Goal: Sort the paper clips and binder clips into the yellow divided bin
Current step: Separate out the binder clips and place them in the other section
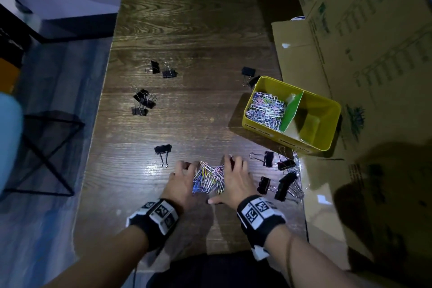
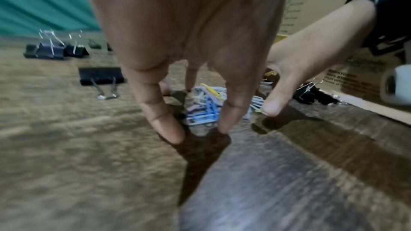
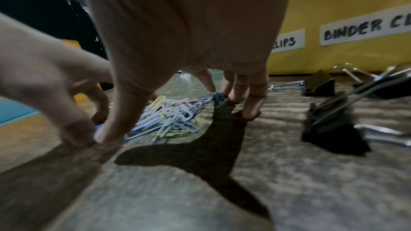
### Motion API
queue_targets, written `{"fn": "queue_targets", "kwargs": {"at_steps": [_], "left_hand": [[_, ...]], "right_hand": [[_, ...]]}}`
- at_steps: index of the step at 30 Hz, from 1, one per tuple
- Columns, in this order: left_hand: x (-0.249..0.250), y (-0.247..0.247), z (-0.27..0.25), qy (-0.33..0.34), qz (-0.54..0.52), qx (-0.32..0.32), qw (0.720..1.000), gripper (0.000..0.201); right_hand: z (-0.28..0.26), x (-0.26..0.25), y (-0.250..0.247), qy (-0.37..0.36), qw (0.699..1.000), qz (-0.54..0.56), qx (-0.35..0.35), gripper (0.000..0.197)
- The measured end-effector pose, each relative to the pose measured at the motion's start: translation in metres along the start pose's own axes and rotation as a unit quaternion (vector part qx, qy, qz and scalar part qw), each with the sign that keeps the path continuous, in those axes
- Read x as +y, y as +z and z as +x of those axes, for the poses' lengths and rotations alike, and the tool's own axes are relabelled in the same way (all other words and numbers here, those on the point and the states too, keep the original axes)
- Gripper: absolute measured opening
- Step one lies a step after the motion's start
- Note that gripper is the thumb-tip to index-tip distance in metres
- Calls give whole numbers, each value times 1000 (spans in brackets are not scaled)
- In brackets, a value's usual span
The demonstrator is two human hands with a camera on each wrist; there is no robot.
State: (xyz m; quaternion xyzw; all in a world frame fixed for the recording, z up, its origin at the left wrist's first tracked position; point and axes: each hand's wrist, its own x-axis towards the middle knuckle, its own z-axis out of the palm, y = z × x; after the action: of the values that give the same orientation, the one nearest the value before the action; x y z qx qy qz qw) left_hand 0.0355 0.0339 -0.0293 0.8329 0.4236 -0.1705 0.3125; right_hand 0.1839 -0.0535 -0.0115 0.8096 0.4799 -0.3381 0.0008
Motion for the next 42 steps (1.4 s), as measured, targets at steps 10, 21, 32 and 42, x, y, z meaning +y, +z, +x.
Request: {"fn": "queue_targets", "kwargs": {"at_steps": [10,21,32,42], "left_hand": [[35,-11,14,18,-30,7,999,55],[6,-30,21,82,-50,40,995,23],[-26,-43,33,-70,-356,1,932,24],[23,-111,47,-28,-537,-28,843,23]], "right_hand": [[12,-8,3,-69,992,102,29,51],[24,16,-6,-5,969,244,20,23],[28,18,-9,93,867,488,49,27],[15,17,-58,59,752,638,151,22]]}}
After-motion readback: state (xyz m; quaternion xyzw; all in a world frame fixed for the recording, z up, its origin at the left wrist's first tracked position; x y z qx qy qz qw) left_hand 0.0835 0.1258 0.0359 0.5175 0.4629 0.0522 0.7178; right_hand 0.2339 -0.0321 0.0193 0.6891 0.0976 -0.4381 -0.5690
